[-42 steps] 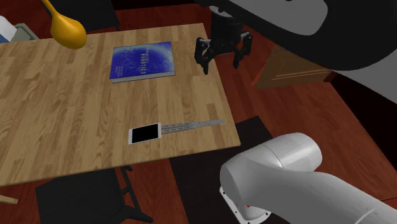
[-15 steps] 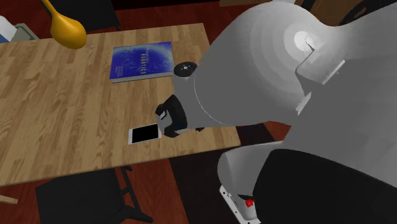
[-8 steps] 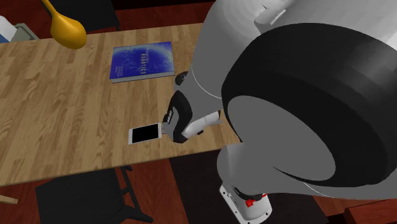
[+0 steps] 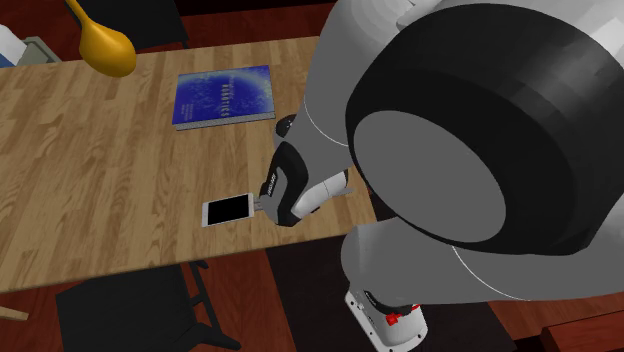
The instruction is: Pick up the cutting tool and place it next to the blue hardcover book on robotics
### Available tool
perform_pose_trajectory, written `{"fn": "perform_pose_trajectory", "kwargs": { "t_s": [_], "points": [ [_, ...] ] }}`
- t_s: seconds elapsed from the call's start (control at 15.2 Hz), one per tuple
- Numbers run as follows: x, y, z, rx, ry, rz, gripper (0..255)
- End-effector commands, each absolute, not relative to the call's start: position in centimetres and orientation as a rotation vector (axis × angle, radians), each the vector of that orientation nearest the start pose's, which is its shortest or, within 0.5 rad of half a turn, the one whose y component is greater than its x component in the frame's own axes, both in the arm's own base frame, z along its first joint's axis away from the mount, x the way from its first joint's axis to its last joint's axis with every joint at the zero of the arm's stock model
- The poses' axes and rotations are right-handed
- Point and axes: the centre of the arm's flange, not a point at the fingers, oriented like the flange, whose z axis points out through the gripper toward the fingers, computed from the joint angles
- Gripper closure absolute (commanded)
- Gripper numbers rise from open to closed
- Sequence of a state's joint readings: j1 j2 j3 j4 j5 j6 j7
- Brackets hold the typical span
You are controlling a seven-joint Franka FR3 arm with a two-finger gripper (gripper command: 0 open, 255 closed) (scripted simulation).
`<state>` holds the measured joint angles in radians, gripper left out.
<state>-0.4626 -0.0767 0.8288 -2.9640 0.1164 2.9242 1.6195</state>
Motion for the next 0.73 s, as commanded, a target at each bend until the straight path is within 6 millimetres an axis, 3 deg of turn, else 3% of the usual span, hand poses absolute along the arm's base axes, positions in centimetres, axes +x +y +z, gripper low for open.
{"fn": "perform_pose_trajectory", "kwargs": {
  "t_s": [0.0,0.66],
  "points": [
    [30.68,10.08,19.23,-2.438,1.987,-0.053,255],
    [30.68,10.08,19.75,-2.438,1.987,-0.053,255]
  ]
}}
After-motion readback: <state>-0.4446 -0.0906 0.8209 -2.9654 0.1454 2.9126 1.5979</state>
